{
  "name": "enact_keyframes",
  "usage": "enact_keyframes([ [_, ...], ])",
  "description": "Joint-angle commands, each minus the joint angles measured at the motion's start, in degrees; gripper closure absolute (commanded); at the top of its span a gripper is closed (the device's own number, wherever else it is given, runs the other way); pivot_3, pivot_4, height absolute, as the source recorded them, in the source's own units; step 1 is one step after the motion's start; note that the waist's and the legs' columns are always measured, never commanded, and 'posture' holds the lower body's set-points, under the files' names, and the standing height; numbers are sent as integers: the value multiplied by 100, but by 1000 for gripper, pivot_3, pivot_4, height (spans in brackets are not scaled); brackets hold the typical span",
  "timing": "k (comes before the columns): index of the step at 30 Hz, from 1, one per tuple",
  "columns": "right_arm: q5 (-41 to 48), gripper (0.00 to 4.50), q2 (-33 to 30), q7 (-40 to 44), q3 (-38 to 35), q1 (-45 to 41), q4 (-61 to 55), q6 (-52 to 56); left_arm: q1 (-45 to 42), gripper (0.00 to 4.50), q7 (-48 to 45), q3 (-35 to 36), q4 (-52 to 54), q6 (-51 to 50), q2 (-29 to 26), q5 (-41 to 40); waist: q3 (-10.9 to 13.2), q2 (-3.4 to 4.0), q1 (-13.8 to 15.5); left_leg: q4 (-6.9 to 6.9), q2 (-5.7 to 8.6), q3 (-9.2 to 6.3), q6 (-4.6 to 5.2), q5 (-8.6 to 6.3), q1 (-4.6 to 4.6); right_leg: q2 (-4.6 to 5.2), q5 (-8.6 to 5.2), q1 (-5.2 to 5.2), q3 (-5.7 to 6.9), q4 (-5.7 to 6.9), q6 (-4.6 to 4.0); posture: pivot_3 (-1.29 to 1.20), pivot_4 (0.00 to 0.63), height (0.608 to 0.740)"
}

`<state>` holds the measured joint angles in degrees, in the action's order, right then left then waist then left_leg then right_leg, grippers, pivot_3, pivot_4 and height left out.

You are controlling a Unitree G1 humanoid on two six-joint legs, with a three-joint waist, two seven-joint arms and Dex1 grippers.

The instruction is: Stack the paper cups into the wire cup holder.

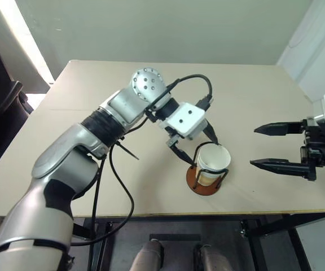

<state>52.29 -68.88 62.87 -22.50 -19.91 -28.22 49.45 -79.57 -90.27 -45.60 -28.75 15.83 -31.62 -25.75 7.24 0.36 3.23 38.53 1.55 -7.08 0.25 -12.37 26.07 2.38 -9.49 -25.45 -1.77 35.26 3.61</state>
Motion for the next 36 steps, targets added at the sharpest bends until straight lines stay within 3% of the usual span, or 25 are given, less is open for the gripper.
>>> enact_keyframes([
  [1,-138,96,-18,198,420,-341,157,-264,53,744,-219,729,40,-316,-200,255,0,0,-7,1,0,1,1,0,0,-1,0,0,0,0,0,0,150,740],
  [6,-422,96,588,248,1423,-967,554,-445,1037,744,79,1815,1103,-1829,-1283,15,-11,20,-166,-2,-4,7,2,2,-9,-9,0,0,-3,0,1,0,150,740],
  [9,-819,96,875,308,1975,-1256,828,-548,1950,744,649,2593,2064,-2929,-1861,-289,-12,22,-207,-1,-15,11,-25,26,-13,-21,-1,-1,-2,0,1,0,150,740],
  [13,-854,96,979,581,2136,-1463,1029,-524,3657,744,1392,3763,3014,-4083,-2679,-662,-12,24,-188,1,-15,5,-27,34,-8,-16,-4,-4,-3,-1,-8,0,150,740],
  [16,-888,96,943,714,2110,-1354,1054,-519,4881,744,1851,4488,3648,-4621,-2952,-875,-13,23,-167,-5,-15,-1,-30,35,-13,-15,-21,-1,4,5,-38,0,150,740],
  [20,-993,96,1019,691,2155,-1378,1177,-494,6155,744,2447,5371,4281,-5119,-2892,-1115,-13,22,-146,-9,-12,-6,-47,33,-19,-12,-53,-3,6,23,-102,0,150,740],
  [29,-1159,96,1099,755,2204,-1456,1211,-484,6028,744,2600,5610,4036,-5227,-2949,-957,-12,18,-175,-117,-14,-17,-83,57,-117,-15,-50,11,4,80,-184,0,150,740],
  [36,-983,96,1197,482,2029,-1200,870,-280,5977,744,2820,5388,4233,-5388,-2710,-954,-12,18,-200,-152,-22,-26,-98,85,-116,-20,-56,-1,14,77,-202,0,150,740],
])
